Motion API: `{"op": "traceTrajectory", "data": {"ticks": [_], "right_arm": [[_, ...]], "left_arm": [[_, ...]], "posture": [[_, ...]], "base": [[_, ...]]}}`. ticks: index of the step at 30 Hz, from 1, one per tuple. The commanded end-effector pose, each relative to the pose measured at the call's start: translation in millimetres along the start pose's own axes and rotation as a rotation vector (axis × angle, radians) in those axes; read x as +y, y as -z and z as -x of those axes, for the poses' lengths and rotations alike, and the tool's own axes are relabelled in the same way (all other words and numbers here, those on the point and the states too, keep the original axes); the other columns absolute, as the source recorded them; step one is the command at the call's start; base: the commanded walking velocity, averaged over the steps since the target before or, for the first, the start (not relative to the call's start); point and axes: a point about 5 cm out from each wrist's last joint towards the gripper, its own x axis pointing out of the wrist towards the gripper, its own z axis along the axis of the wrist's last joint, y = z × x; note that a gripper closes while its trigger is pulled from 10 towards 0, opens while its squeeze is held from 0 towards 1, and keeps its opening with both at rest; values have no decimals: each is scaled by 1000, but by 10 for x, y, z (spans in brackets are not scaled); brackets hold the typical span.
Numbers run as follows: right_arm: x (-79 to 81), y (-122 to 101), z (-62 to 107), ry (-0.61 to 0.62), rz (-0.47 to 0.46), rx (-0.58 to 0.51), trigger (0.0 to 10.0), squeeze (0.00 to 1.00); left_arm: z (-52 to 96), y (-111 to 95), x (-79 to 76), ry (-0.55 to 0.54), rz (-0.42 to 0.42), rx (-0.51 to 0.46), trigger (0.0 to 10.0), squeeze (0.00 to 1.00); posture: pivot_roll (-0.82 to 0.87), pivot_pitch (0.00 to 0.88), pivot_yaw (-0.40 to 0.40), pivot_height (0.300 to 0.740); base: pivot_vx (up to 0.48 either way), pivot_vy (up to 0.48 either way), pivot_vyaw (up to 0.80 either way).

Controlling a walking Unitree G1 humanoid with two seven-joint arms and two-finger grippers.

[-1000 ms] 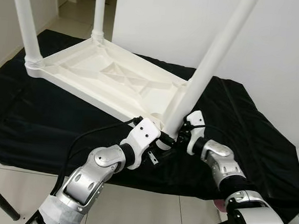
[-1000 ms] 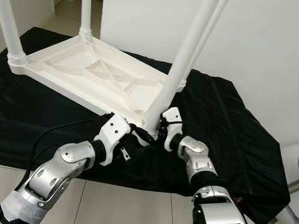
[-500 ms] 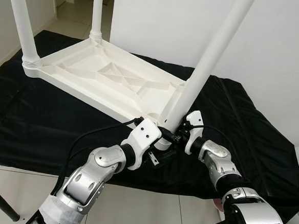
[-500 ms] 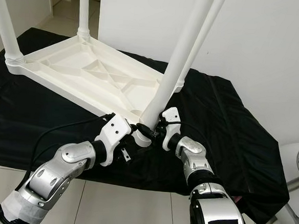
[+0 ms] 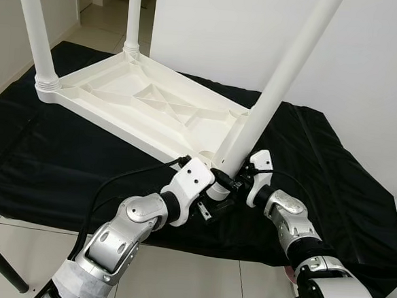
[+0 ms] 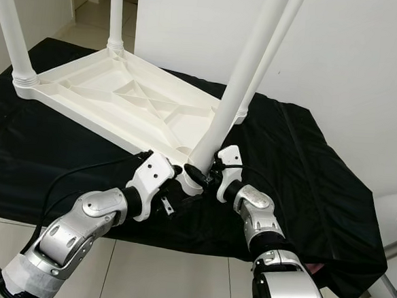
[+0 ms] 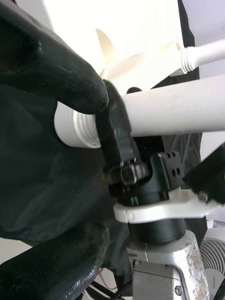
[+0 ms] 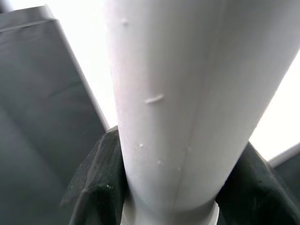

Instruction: Building children table

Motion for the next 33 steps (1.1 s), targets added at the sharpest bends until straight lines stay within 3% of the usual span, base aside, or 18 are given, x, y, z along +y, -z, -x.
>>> {"op": "traceTrajectory", "data": {"ticks": [1, 10, 14, 19, 23, 29, 30, 33], "right_arm": [[-97, 112, 97, 103, 4, 70, 10000, 0], [-64, 97, 84, 335, -59, 71, 10000, 0], [93, 89, 72, 513, -60, 54, 10000, 0], [183, 68, 65, 557, -57, 41, 10000, 0], [375, 15, 36, 614, -73, -11, 10000, 0], [337, -41, 78, 625, -97, -44, 10000, 0], [318, -65, 91, 615, -97, -59, 10000, 1000], [294, -84, 112, 611, -98, -72, 10000, 1000]], "left_arm": [[-18, -27, -73, 34, 0, -10, 10000, 0], [-19, -16, -99, 44, 5, -7, 10000, 0], [-29, -15, -98, 47, 4, -7, 10000, 0], [-32, -16, -98, 46, 4, -7, 10000, 0], [-39, -18, -128, 54, 9, -13, 10000, 0], [-36, -15, -134, 57, 9, -12, 10000, 0], [-36, -14, -136, 59, 8, -11, 10000, 0], [-35, -16, -136, 60, 7, -11, 10000, 0]], "posture": [[59, 0, -180, 740], [54, 0, -179, 740], [51, 0, -180, 740], [51, 0, -180, 740], [55, 0, -192, 740], [54, 0, -192, 740], [53, 0, -191, 740], [53, 0, -191, 740]], "base": [[0, 0, 0], [0, 0, 0], [0, 0, 0], [0, 0, 0], [0, 0, 0], [0, 0, 0], [0, 0, 0], [0, 0, 0]]}}
